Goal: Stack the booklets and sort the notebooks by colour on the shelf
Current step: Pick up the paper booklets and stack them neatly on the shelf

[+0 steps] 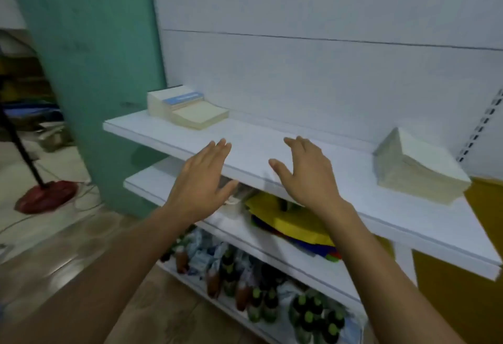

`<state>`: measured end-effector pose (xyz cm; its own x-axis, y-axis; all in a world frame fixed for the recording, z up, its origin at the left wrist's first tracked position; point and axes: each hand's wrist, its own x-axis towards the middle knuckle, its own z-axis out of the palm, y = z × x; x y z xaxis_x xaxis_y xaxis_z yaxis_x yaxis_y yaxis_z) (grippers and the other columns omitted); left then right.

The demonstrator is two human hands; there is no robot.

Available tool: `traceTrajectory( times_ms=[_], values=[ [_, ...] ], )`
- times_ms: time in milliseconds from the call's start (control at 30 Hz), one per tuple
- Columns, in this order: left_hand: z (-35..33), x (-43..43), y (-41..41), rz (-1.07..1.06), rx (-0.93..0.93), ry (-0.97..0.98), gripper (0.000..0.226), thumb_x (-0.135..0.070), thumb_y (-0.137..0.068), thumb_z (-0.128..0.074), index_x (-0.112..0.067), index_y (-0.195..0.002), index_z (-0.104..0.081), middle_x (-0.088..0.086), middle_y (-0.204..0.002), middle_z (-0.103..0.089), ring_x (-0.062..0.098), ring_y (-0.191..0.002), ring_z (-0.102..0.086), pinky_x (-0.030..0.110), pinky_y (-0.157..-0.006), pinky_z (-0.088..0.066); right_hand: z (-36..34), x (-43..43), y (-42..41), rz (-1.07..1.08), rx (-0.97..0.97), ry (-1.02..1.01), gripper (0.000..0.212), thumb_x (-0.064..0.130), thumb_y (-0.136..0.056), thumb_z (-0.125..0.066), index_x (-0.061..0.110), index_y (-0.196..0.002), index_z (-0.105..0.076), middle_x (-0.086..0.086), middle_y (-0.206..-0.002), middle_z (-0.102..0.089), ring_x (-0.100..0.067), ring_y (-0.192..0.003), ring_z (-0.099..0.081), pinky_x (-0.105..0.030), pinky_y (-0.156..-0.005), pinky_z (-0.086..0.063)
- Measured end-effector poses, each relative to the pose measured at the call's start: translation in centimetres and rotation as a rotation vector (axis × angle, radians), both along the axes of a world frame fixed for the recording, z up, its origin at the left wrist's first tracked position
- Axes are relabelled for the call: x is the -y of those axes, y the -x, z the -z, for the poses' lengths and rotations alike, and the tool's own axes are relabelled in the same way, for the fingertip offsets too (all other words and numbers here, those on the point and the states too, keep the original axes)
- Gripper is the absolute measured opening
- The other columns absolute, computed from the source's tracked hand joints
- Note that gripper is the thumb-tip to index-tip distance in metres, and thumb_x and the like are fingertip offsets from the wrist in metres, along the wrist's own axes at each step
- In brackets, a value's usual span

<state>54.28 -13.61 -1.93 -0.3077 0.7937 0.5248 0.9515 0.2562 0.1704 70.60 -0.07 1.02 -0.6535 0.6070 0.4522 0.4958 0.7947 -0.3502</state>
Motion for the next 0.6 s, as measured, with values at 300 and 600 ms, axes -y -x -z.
traceTrajectory(
  times_ms=[300,600],
  values=[
    [0.4,6.7,6.5,-0.275,0.127,-0.154,0.072,-0.045,-0.092,-0.050,-0.020,-0.150,-0.016,-0.002,-0.157,-0.018,0.018,-0.144,-0.015,0.040,-0.113,-0.018,1.8,7.4,9.3,-0.146,-0.208,0.130,0.055,0.045,-0.096,-0.047,0.016,-0.142,-0.040,-0.005,-0.147,-0.040,-0.022,-0.136,-0.033,-0.041,-0.111,-0.029],
    [4.4,3.6,18.2,-0.290,0.209,-0.209,0.072,-0.039,-0.090,-0.057,-0.018,-0.149,-0.022,-0.002,-0.156,-0.024,0.020,-0.143,-0.020,0.043,-0.112,-0.024,5.8,3.5,24.2,-0.177,-0.125,0.182,0.059,0.048,-0.096,-0.042,0.019,-0.147,-0.031,-0.003,-0.157,-0.025,-0.019,-0.144,-0.019,-0.036,-0.116,-0.016]
  ],
)
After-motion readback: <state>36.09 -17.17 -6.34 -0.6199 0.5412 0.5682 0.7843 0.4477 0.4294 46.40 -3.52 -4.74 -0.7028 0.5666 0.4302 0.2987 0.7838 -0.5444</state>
